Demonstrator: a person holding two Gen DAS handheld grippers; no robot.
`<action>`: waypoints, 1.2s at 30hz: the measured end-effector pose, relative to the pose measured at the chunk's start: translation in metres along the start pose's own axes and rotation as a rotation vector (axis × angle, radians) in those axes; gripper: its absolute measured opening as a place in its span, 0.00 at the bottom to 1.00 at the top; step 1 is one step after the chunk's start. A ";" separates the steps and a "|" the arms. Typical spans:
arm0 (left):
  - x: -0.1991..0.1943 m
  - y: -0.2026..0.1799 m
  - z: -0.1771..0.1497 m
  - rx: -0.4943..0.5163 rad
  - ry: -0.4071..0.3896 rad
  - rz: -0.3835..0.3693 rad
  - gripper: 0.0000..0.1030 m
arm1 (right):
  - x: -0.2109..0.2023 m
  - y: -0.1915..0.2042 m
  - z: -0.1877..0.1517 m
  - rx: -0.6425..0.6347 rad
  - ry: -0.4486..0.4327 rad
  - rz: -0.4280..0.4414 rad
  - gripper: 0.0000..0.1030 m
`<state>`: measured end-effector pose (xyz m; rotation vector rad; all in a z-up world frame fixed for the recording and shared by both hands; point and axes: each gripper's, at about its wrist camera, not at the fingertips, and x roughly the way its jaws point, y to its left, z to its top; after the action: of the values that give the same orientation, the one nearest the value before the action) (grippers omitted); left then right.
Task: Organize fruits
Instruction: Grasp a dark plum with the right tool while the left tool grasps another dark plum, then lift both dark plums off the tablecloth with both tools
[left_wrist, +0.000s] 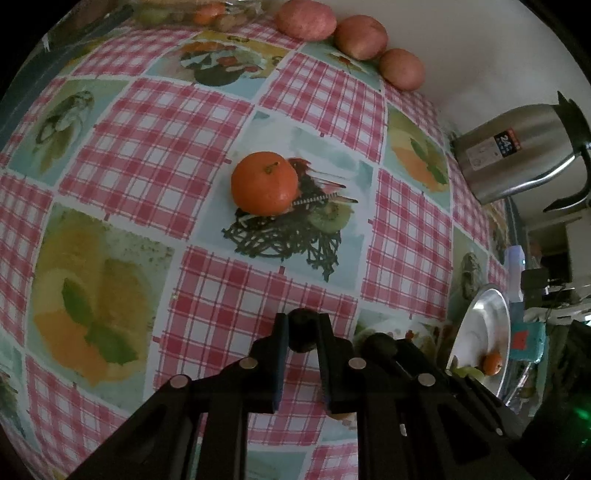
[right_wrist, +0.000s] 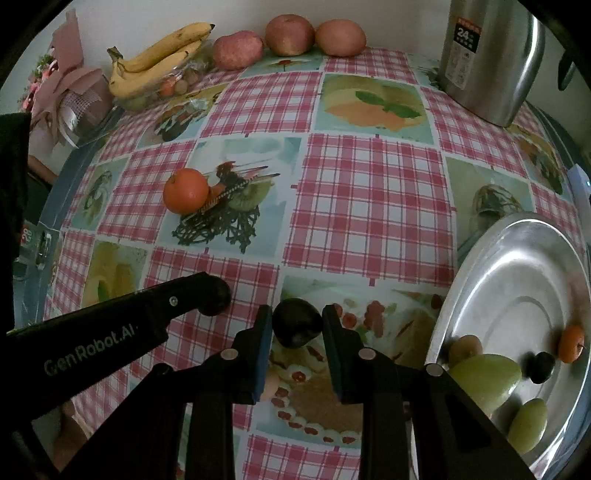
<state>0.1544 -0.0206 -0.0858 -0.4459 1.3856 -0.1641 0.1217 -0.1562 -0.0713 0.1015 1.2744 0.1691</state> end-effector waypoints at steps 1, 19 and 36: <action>-0.001 0.000 -0.001 -0.003 0.001 -0.001 0.19 | 0.000 0.000 0.000 0.001 -0.001 0.000 0.28; 0.012 -0.012 -0.002 0.035 0.024 0.014 0.28 | -0.007 -0.012 -0.003 0.042 -0.004 0.012 0.28; -0.005 -0.020 -0.002 0.081 -0.021 0.004 0.19 | -0.012 -0.018 -0.003 0.072 -0.011 0.019 0.28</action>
<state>0.1548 -0.0374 -0.0734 -0.3762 1.3537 -0.2114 0.1166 -0.1766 -0.0638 0.1761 1.2694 0.1391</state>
